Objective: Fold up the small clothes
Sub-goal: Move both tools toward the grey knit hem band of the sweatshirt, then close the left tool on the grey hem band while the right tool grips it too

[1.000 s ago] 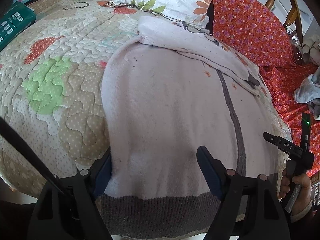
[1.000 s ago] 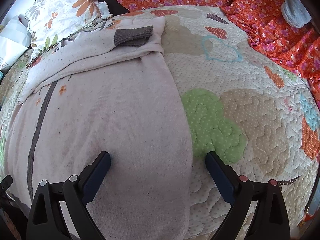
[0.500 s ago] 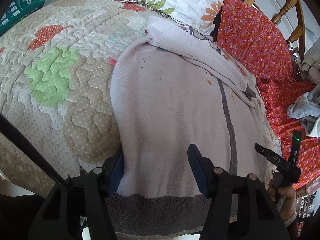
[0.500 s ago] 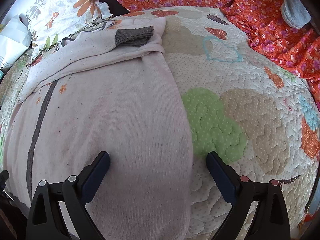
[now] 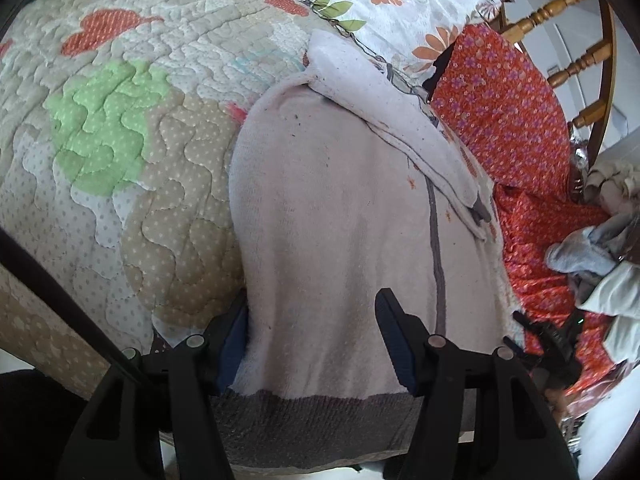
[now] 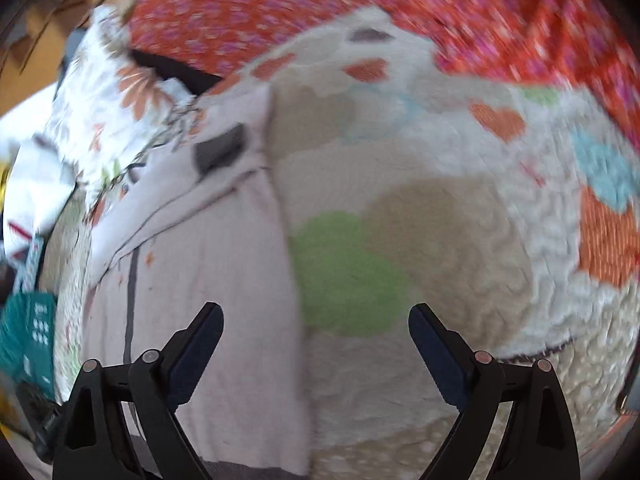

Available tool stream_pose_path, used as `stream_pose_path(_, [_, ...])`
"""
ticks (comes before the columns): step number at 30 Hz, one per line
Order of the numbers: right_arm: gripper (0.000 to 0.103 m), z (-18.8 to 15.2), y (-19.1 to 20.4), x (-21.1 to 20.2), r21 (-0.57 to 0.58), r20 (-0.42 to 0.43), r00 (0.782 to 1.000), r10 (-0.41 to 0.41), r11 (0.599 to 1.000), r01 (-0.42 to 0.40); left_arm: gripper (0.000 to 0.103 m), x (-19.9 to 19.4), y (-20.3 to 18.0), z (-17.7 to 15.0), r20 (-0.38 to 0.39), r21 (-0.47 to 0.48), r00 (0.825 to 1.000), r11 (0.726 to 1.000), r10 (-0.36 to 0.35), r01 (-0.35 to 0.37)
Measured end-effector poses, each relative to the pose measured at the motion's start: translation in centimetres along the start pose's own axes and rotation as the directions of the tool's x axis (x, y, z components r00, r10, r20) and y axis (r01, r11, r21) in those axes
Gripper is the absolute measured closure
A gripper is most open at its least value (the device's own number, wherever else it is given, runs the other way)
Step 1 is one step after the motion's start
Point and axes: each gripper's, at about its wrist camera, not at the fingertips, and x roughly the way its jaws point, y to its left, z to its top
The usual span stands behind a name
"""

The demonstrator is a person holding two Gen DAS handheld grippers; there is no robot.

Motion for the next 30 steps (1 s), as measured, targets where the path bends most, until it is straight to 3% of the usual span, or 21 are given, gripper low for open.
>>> stream_pose_path(2, [0.015,-0.8,-1.4,1.1,0.056,-0.060,0.997,0.053,0.997,-0.050,0.043,0.0,0.2,0.1,-0.004,-0.015,1.000,1.000,-0.013,0.013])
stream_pose_path(5, [0.016,-1.7,-1.2,1.1,0.041,-0.051,0.994,0.096,0.995,-0.094,0.043,0.1,-0.1,0.0,-0.009,-0.009,1.000,1.000,-0.020,0.020])
stream_pose_path(8, [0.022,-3.0,-0.6,1.6,0.070,-0.115,0.952,0.283,0.959,-0.276,0.043,0.2,-0.1,0.1,-0.023,-0.011,0.998,0.998,-0.058,0.057])
stream_pose_path(9, [0.021,-3.5,-0.3,1.9,0.077,-0.128,0.943,0.307,0.951,-0.299,0.043,0.3,-0.1,0.1,-0.026,-0.017,0.997,0.997,-0.073,0.072])
stream_pose_path(11, [0.021,-4.0,0.6,1.7,0.027,-0.114,0.956,0.271,0.963,-0.269,0.043,0.4,0.3,0.1,-0.043,-0.051,0.990,0.990,-0.134,0.132])
stream_pose_path(12, [0.021,-4.1,0.9,1.7,0.019,-0.118,0.952,0.284,0.959,-0.283,0.044,0.5,0.6,0.0,-0.053,-0.074,0.985,0.984,-0.164,0.160])
stream_pose_path(13, [0.024,-4.2,0.9,1.7,0.035,-0.130,0.932,0.337,0.941,-0.335,0.046,0.6,0.8,0.0,-0.062,-0.092,0.981,0.980,-0.182,0.176])
stream_pose_path(15, [0.028,-4.6,1.1,2.6,0.108,-0.183,0.868,0.462,0.887,-0.449,0.050,0.8,1.0,-0.1,-0.072,-0.101,0.980,0.979,-0.184,0.176])
stream_pose_path(16, [0.028,-5.0,1.3,3.2,0.121,-0.198,0.857,0.476,0.879,-0.461,0.051,0.9,1.0,-0.1,-0.076,-0.099,0.981,0.980,-0.181,0.173])
stream_pose_path(20, [0.028,-6.7,3.5,2.9,-0.003,-0.211,0.895,0.394,0.915,-0.404,0.051,0.9,0.6,-0.5,-0.092,-0.068,0.983,0.986,-0.160,0.155])
stream_pose_path(23, [0.030,-7.8,3.8,2.8,-0.006,-0.218,0.891,0.399,0.912,-0.409,0.051,0.7,0.8,-1.2,-0.107,-0.064,0.982,0.986,-0.157,0.151])
stream_pose_path(27, [0.043,-8.6,3.2,2.6,0.028,-0.209,0.889,0.407,0.911,-0.411,0.051,0.4,1.1,-2.3,-0.124,-0.063,0.981,0.987,-0.152,0.145])
stream_pose_path(30, [0.051,-9.0,2.7,2.6,0.049,-0.206,0.890,0.408,0.912,-0.407,0.067,0.2,0.8,-3.4,-0.134,-0.021,0.986,0.995,-0.103,0.101])
